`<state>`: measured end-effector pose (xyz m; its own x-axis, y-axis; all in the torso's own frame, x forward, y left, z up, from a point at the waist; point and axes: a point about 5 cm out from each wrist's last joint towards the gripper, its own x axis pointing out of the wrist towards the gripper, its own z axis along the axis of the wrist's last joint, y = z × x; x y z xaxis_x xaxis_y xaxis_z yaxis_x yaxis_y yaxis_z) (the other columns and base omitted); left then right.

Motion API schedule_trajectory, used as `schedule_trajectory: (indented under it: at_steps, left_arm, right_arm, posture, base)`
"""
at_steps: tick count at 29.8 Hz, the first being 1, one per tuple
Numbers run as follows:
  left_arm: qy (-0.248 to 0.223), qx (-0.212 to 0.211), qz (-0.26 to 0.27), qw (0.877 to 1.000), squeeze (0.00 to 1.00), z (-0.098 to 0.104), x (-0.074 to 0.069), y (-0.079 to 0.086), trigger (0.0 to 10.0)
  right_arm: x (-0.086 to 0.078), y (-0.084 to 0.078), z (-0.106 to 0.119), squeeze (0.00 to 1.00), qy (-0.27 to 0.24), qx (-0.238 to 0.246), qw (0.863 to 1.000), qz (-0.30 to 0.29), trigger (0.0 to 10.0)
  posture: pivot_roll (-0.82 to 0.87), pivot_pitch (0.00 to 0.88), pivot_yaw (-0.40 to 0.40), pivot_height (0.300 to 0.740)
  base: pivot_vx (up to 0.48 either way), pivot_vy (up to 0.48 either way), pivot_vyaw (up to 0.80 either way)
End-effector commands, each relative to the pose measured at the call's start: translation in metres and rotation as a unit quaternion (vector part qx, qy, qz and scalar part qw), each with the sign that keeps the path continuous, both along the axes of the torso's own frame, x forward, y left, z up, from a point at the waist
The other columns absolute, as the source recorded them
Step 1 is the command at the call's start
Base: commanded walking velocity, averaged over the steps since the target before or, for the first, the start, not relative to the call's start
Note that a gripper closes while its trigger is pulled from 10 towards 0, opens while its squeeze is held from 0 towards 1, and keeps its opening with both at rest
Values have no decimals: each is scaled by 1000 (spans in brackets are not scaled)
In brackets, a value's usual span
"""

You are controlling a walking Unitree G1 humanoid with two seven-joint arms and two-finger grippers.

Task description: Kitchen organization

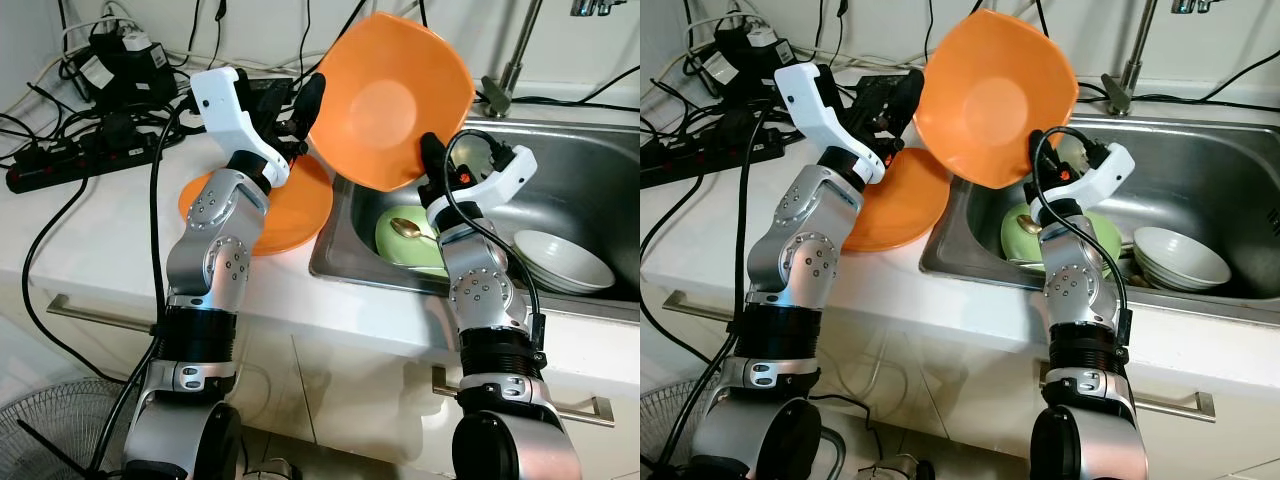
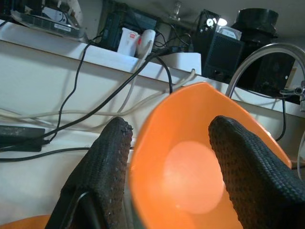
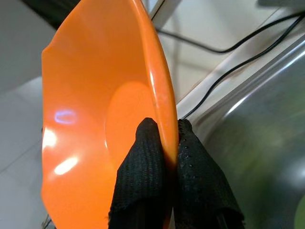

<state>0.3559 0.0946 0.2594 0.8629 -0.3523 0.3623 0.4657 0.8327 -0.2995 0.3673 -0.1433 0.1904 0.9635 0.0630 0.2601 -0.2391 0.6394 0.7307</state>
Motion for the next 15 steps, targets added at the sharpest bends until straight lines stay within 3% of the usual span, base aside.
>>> schedule_trajectory:
  at_steps: [1,7,8,9,14,15]
  left_arm:
    - [-12,8,4,1000,0,6,-1,1,10000]
    - [-10,9,5,1000,0,5,-1,1,10000]
    - [-7,10,3,1000,0,4,-1,1,10000]
    - [-7,10,3,1000,0,4,-1,1,10000]
    - [7,27,-5,1000,0,-3,-3,0,10000]
    - [11,31,-6,999,0,-5,-4,0,10000]
  right_arm:
    - [4,0,19,0,-31,20,999,-11,0]
    - [9,-17,22,0,-25,29,997,-63,0]
    - [10,-25,21,0,-13,-2,996,-92,0]
    - [10,-25,21,0,-13,-2,996,-92,0]
    - [11,-36,23,0,-13,-145,977,-159,0]
    - [11,-36,24,0,-13,-191,967,-170,1373]
  posture:
    - [134,19,120,740]
    - [135,20,118,740]
    - [134,19,117,740]
    - [134,19,117,740]
    - [130,21,116,740]
    - [129,21,116,740]
  base:
    - [0,0,0]
    - [0,0,0]
    - [0,0,0]
    - [0,0,0]
    - [0,0,0]
    - [0,0,0]
